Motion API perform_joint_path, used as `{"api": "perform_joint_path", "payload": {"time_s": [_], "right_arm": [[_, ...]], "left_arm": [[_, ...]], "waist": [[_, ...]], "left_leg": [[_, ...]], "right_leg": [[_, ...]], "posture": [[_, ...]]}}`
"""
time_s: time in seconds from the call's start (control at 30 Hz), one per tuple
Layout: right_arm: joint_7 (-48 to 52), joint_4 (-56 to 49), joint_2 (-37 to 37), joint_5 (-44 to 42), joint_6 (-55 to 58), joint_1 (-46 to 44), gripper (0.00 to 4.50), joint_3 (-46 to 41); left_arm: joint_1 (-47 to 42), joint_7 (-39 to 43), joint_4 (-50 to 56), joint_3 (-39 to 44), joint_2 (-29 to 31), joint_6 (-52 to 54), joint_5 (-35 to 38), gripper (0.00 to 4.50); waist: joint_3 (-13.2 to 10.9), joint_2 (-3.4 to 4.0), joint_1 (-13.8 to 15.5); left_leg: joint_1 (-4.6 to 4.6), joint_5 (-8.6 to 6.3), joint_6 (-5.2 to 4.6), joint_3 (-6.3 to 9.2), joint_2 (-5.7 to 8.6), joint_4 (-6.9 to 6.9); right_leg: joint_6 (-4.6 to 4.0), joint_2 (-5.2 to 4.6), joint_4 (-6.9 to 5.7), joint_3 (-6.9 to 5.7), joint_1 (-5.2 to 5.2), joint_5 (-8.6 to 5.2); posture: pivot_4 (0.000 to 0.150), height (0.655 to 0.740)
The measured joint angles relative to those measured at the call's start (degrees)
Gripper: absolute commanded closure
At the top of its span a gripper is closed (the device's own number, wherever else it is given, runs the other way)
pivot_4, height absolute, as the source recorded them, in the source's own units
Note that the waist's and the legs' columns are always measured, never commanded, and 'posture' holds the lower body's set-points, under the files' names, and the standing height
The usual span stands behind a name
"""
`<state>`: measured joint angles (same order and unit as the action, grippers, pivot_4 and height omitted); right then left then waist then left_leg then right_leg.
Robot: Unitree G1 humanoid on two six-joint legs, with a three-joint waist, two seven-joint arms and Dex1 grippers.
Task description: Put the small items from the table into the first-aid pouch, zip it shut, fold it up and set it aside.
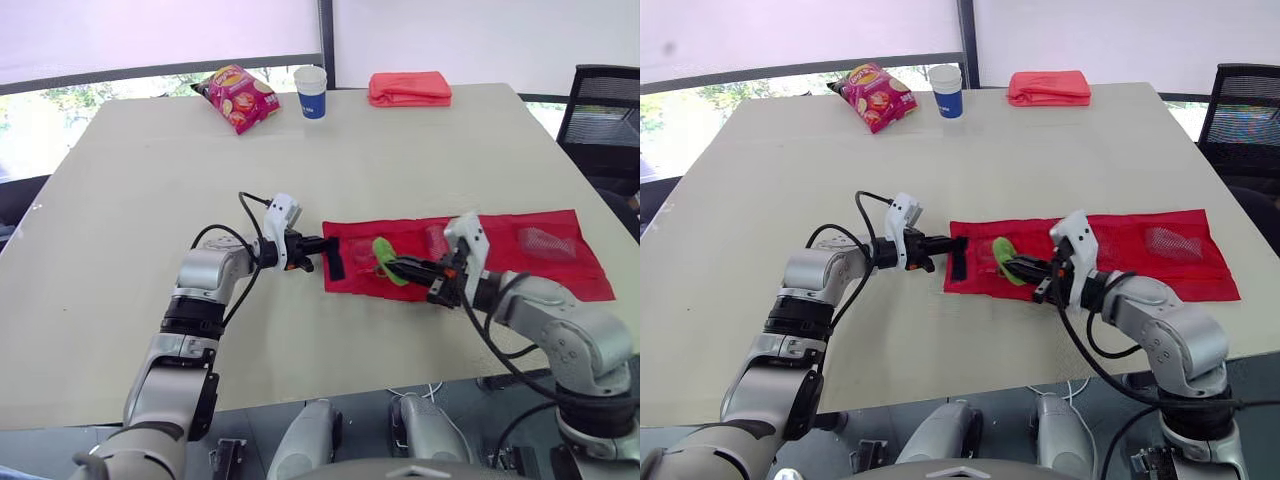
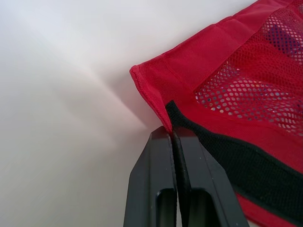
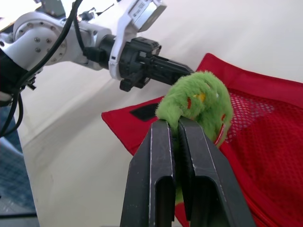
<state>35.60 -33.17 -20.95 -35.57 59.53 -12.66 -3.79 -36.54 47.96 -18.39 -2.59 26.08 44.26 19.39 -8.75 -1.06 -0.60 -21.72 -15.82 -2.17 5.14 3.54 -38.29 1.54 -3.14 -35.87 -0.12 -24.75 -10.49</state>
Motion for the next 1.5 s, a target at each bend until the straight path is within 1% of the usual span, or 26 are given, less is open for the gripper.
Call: {"api": "perform_joint_path", "payload": {"time_s": [0.1,0.23,0.33,0.47,0.63,0.7,0.73,0.9,1.03,1.2,1.27,1.37,1.47,1.5], "right_arm": [[-1.32,-0.05,-0.14,-1.57,-0.62,2.94,4.42,-1.76],[-3.84,-0.14,0.69,-5.52,-2.19,5.2,4.42,-7.84],[-4.91,-0.2,0.32,-7.08,-3.15,6.62,4.42,-9.98],[-5.88,-0.21,-1.05,-8.19,-4.99,9.16,4.42,-11.24],[-5.75,0.23,-4.01,-10.04,-7.29,12.31,4.42,-16.18],[-4.85,2.89,-7.64,-9.57,-9.19,16.37,4.42,-21.44],[-4.76,3.5,-8.03,-9.3,-9.58,16.86,4.42,-22.44],[-3.29,8.54,-11.97,-9.22,-12.98,17.93,4.42,-27.66],[-2.93,14.28,-14.46,-7.33,-16.4,17.93,4.42,-30.99],[-3.66,19.87,-15.92,-4.39,-19.42,17.92,4.42,-31.39],[-4.95,22.91,-17.3,-2.47,-19.92,18.35,4.42,-33.21],[-5.88,25.22,-18.2,-1.02,-20.16,18.77,4.42,-33.51],[-6.56,26.75,-18.24,-0.04,-20.27,19.18,4.42,-34.09],[-6.71,26.94,-18.24,0.11,-20.27,19.25,4.42,-34.24]], "left_arm": [[0.15,0.43,-0.01,-0.06,0.06,-0.62,0.0,4.5],[0.2,0.62,-0.14,-0.09,0.62,-1.27,0.0,4.5],[0.2,0.61,-0.25,-0.09,0.96,-1.51,-0.08,4.5],[0.19,0.6,-0.44,-0.09,1.01,-2.13,-0.11,4.5],[0.15,1.01,-1.05,-0.28,1.19,-3.21,-0.14,4.5],[0.18,1.3,-2.22,-0.29,2.83,-4.75,-1.0,4.5],[0.18,1.42,-2.57,-0.24,3.3,-4.89,-1.25,4.5],[0.13,3.29,-3.73,-0.55,3.87,-7.25,-1.96,4.5],[-0.97,4.94,-6.08,-1.45,5.11,-9.85,-3.07,4.5],[-1.83,7.49,-8.14,-2.17,6.9,-12.64,-4.29,4.5],[-1.83,8.79,-9.15,-2.26,9.11,-13.54,-4.76,4.5],[-1.91,10.09,-10.36,-2.28,10.86,-15.17,-5.21,4.5],[-2.59,10.65,-13.68,-2.24,12.05,-17.68,-5.86,4.5],[-3.52,10.7,-16.26,-2.24,12.46,-19.34,-6.25,4.5]], "waist": [[0.0,0.0,0.02],[0.0,0.0,0.03],[0.0,0.0,-0.04],[0.0,0.0,-0.03],[0.0,0.0,0.06],[-0.01,-0.01,0.19],[-0.01,-0.01,0.06],[-0.01,0.03,0.03],[-0.01,0.02,0.07],[0.0,0.03,0.05],[0.0,0.03,0.05],[0.0,0.04,-0.04],[0.0,0.04,-0.01],[0.0,0.04,0.0]], "left_leg": [[0.0,0.0,-0.01,-0.04,0.02,-0.01],[0.0,0.0,-0.01,-0.03,0.02,-0.01],[0.01,0.0,-0.01,-0.04,0.0,0.0],[0.01,0.0,-0.01,-0.06,-0.01,0.0],[0.0,-0.01,-0.03,-0.06,0.0,0.0],[0.0,-0.03,-0.06,-0.11,0.0,0.0],[0.02,-0.04,-0.08,-0.14,-0.01,0.0],[0.02,-0.06,-0.11,-0.21,-0.05,-0.01],[0.02,-0.05,-0.11,-0.23,-0.05,0.0],[0.03,-0.08,-0.16,-0.29,-0.08,-0.01],[0.03,-0.08,-0.16,-0.29,-0.08,0.0],[0.05,-0.11,-0.22,-0.32,-0.12,0.0],[0.05,-0.14,-0.26,-0.32,-0.12,0.0],[0.05,-0.14,-0.27,-0.32,-0.12,0.0]], "right_leg": [[0.01,-0.01,0.0,0.02,0.0,0.0],[0.01,0.0,0.0,0.02,0.0,0.0],[0.01,0.02,0.0,0.02,0.0,-0.01],[0.01,0.02,0.0,0.03,0.01,-0.01],[0.02,0.03,0.01,0.02,0.01,-0.01],[0.02,0.04,0.02,0.03,0.02,-0.01],[0.02,0.04,0.02,0.05,0.02,-0.01],[0.03,0.06,0.02,0.08,0.02,-0.02],[0.02,0.06,0.02,0.09,0.03,-0.02],[0.02,0.04,0.02,0.14,0.02,-0.02],[0.02,0.05,0.02,0.15,0.02,-0.02],[0.02,0.05,0.02,0.18,0.02,-0.02],[0.02,0.05,0.02,0.17,0.02,-0.02],[0.02,0.06,0.02,0.16,0.02,-0.02]], "posture": [[0.15,0.7395],[0.15,0.7395],[0.15,0.7395],[0.15,0.7395],[0.15,0.7395],[0.15,0.7395],[0.15,0.7395],[0.15,0.7395],[0.15,0.7395],[0.15,0.7395],[0.15,0.7395],[0.15,0.7395],[0.15,0.7395],[0.15,0.7395]]}}
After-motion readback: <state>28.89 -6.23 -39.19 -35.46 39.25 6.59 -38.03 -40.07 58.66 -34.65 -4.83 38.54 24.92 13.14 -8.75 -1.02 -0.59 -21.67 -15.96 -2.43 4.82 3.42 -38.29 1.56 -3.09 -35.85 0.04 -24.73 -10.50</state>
